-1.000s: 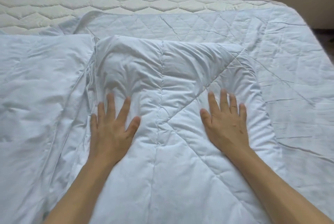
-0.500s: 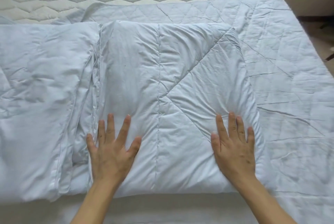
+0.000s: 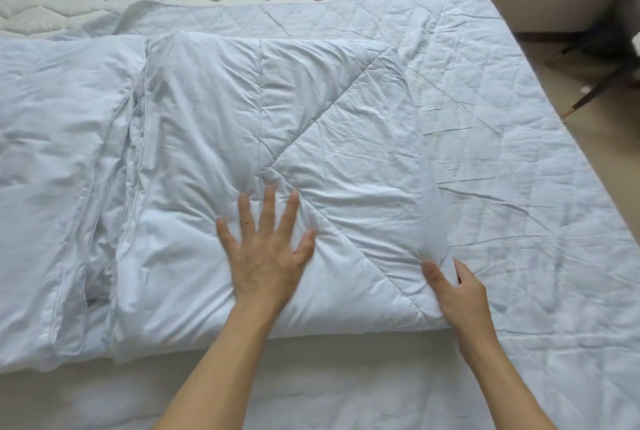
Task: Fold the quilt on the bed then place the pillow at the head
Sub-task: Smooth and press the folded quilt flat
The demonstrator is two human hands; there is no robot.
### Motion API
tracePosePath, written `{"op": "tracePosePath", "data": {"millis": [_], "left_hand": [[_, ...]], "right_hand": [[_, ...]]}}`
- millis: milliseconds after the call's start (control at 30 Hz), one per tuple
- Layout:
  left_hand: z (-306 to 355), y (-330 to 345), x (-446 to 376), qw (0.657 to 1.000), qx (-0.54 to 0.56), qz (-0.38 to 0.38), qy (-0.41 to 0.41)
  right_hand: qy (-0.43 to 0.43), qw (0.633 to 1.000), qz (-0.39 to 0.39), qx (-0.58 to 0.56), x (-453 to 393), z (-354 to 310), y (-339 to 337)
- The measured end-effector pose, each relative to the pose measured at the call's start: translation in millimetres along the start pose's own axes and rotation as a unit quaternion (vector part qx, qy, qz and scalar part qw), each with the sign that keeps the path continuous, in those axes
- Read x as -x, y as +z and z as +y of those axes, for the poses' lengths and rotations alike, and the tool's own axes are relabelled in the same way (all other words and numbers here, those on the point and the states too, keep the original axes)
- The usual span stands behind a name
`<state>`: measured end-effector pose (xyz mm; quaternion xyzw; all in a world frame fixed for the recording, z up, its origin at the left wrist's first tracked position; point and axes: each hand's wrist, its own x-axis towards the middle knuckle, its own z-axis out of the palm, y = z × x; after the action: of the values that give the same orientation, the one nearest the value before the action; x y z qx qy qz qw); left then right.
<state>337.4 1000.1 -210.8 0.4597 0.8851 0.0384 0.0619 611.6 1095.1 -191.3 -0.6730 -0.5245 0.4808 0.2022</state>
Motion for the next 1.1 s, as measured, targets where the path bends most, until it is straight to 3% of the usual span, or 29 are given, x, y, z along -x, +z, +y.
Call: {"op": "tracePosePath", "data": {"millis": [233,333,433,533,600,667,800,900,1000,1100], "left_hand": [[19,-13,-4,0.998,0.039,-0.023,-0.038],[66,-15,6,0.996,0.080,-0.016,0.047],[110,0,22,0.989,0.064,-0.017,0.132],[127,11,28,0.992,0.053,-0.011,0.114],[132,11,31,0.993,0.058,-0.012,0.107],[138,9,33,0.992,0.072,-0.023,0.103],[142,2,34,0.987,0.122,-0.061,0.086],[136,-13,32,0.969,0.215,-0.098,0.075],[119,-39,28,0.926,0.346,-0.136,0.061],[83,-77,20,0.855,0.498,-0.133,0.055]], "right_hand": [[0.085,0.963,0.006,-0.256,8,17,3],[0.117,0.925,0.021,-0.361,15,30,10],[0.113,0.866,-0.018,-0.486,26,34,22],[0.166,0.775,-0.088,-0.604,38,24,29],[0.167,0.736,-0.106,-0.647,43,17,32],[0.152,0.737,-0.102,-0.650,44,12,33],[0.115,0.777,-0.062,-0.616,44,1,39],[0.070,0.786,-0.016,-0.614,54,-19,46],[0.014,0.803,0.014,-0.596,79,-54,55],[-0.072,0.827,0.017,-0.557,111,-104,70]]}}
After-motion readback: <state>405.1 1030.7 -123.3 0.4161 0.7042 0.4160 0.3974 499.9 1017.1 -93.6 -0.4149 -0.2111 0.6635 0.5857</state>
